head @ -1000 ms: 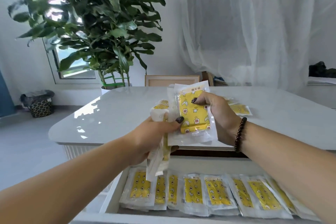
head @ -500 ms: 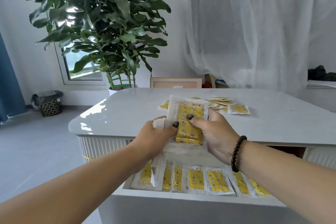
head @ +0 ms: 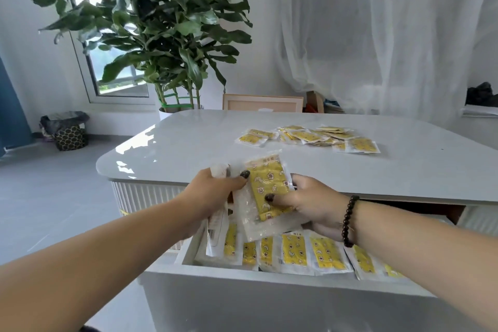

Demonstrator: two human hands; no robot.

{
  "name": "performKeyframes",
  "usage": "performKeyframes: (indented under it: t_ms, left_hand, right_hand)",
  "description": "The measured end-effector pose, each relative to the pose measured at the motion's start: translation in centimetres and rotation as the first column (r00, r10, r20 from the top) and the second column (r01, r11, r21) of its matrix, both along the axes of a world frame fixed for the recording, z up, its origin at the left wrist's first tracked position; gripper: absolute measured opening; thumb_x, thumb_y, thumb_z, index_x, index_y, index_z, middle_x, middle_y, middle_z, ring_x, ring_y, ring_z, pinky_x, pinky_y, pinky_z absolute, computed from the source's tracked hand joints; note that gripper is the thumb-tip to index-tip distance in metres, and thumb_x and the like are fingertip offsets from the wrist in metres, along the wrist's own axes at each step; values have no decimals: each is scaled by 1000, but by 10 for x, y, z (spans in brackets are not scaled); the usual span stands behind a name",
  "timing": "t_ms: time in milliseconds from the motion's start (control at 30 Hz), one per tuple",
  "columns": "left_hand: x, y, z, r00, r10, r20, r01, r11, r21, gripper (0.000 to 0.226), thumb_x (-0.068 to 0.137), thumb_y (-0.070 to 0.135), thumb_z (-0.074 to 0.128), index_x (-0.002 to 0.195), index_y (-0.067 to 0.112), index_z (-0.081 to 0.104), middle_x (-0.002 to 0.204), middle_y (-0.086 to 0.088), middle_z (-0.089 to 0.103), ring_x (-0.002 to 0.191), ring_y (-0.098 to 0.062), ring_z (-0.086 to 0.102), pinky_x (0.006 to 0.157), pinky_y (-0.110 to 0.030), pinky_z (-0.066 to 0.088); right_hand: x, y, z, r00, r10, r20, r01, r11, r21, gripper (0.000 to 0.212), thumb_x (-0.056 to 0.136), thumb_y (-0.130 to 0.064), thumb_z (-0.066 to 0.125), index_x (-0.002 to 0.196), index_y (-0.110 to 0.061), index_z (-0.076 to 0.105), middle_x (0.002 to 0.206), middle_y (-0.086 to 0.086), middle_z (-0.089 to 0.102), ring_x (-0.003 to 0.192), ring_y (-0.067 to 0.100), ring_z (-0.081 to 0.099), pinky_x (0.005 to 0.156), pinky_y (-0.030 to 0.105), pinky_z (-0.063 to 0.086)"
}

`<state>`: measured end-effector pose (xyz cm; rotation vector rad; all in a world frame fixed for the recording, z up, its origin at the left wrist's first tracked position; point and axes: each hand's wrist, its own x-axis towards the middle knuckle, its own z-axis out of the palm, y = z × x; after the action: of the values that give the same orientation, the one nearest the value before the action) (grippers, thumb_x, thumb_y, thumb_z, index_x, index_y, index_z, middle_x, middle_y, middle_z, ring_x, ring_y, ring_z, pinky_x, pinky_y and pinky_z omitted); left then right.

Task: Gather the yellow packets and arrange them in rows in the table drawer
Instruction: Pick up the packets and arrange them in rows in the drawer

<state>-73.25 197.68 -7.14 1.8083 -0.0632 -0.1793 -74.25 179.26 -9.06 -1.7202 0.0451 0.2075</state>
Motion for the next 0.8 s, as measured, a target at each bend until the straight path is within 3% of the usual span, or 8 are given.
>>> performKeyframes:
  t_ms: [100, 200, 367, 433, 500, 600, 700, 800]
  left_hand:
    - [10, 14, -2, 993, -113, -21, 113, 994, 12, 13, 88, 20, 68, 101, 21, 71, 98, -11, 75, 90, -28, 72, 86, -44, 57]
    - [11, 18, -8, 938, -333, -96, 346, 920, 182, 17, 86, 23, 70, 103, 21, 71, 98, -4, 76, 92, -23, 73, 87, -41, 57]
    - [21, 13, -17, 949, -300, -102, 316, 908, 273, 15, 87, 23, 69, 102, 20, 72, 94, -1, 77, 89, -21, 73, 88, -43, 57]
    - [25, 14, -22, 961, -250, -121, 275, 922, 273, 15, 86, 23, 69, 100, 18, 72, 92, -3, 77, 89, -23, 73, 89, -45, 57]
    - [27, 15, -27, 968, -194, -158, 231, 938, 258, 15, 84, 22, 72, 98, 15, 71, 89, -6, 77, 88, -27, 73, 88, -47, 57]
    - [26, 10, -34, 960, -147, -236, 198, 958, 208, 16, 85, 20, 72, 99, 12, 68, 89, -7, 77, 87, -26, 74, 85, -43, 58]
    - [28, 7, -41, 966, -69, -250, 120, 974, 193, 16, 86, 17, 71, 100, 11, 68, 94, -11, 76, 93, -30, 72, 89, -47, 56]
    - [34, 8, -44, 970, -3, -241, 55, 977, 208, 19, 83, 18, 72, 100, 10, 67, 95, -15, 75, 95, -35, 70, 91, -53, 54]
  right_hand:
    - [7, -11, 3, 967, 253, -43, -256, 938, -233, 33, 84, -6, 69, 116, -7, 59, 115, 11, 68, 101, 28, 67, 84, 40, 57]
    - [15, -11, 8, 904, 421, -79, -405, 779, -479, 37, 82, -9, 72, 117, -14, 63, 115, 0, 69, 107, 20, 66, 94, 38, 53]
    - [31, -11, 13, 929, 370, -12, -297, 727, -619, 48, 69, -16, 84, 113, -19, 63, 98, 0, 68, 90, 14, 66, 83, 28, 55]
    - [38, -13, 10, 973, 221, 62, -159, 846, -508, 57, 59, -17, 89, 110, -17, 65, 86, -2, 62, 74, 10, 60, 64, 22, 52]
    - [45, -15, 1, 998, 21, 64, -9, 984, -176, 75, 39, -19, 92, 108, -8, 64, 96, 9, 69, 84, 19, 68, 75, 33, 57]
    - [47, -8, -20, 975, -223, 18, 219, 968, 126, 63, 43, -17, 89, 98, -6, 62, 102, 19, 70, 92, 31, 69, 85, 50, 55]
    - [37, 2, -40, 978, -200, -60, 207, 969, 139, 61, 56, -17, 87, 109, -7, 58, 107, 15, 69, 97, 31, 68, 84, 49, 56]
    - [29, 2, -54, 987, -107, -116, 129, 972, 199, 58, 67, 4, 80, 117, -7, 53, 110, 16, 68, 96, 31, 69, 79, 43, 58]
